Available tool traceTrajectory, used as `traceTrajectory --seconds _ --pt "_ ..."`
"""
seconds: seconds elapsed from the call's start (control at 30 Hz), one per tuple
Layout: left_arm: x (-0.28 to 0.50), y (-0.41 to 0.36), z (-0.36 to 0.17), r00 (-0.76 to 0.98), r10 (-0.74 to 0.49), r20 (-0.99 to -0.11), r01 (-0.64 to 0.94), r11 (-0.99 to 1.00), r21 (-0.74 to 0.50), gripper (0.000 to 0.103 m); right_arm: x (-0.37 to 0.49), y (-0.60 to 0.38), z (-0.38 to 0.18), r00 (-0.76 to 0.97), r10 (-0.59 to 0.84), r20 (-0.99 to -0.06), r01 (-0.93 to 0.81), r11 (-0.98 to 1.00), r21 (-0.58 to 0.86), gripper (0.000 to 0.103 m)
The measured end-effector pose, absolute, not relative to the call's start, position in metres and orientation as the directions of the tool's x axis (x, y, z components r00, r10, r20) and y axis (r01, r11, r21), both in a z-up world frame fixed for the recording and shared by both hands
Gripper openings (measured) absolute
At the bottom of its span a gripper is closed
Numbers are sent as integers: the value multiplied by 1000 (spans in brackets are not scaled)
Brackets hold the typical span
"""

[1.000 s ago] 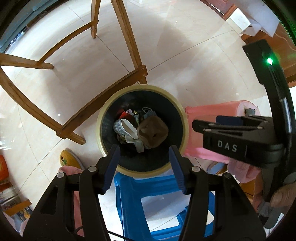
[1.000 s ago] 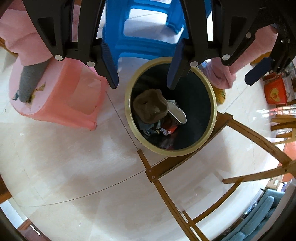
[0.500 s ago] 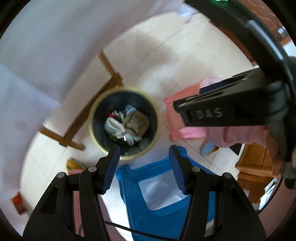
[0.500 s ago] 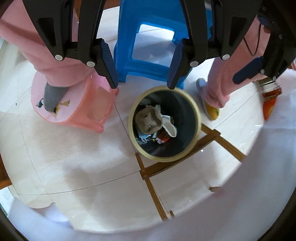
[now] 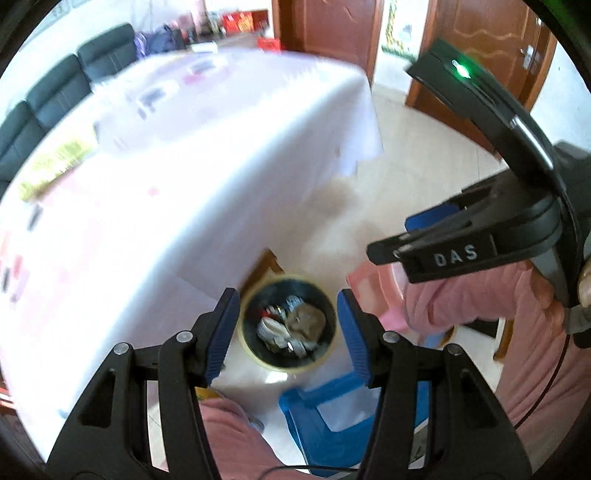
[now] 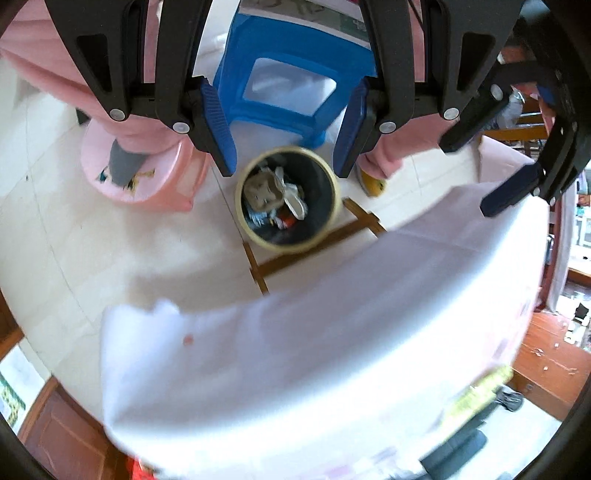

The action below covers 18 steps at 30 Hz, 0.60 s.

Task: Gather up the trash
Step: 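Raise both tools from the bin back over the table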

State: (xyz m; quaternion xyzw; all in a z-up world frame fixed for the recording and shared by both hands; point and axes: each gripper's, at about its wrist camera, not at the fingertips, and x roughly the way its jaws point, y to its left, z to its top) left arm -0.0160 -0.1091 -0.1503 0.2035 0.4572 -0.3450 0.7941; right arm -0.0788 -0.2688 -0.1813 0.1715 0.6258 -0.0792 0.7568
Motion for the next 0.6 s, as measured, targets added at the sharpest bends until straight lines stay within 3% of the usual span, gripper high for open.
traceTrajectory --seconds 0.33,0.6 --pt "18 -74 -38 492 -425 -760 632 774 -23 52 -46 -261 -65 378 76 -923 217 962 168 55" --pt "93 -17 5 524 -379 -762 474 874 -109 51 11 -250 -15 454 74 -888 143 977 155 56"
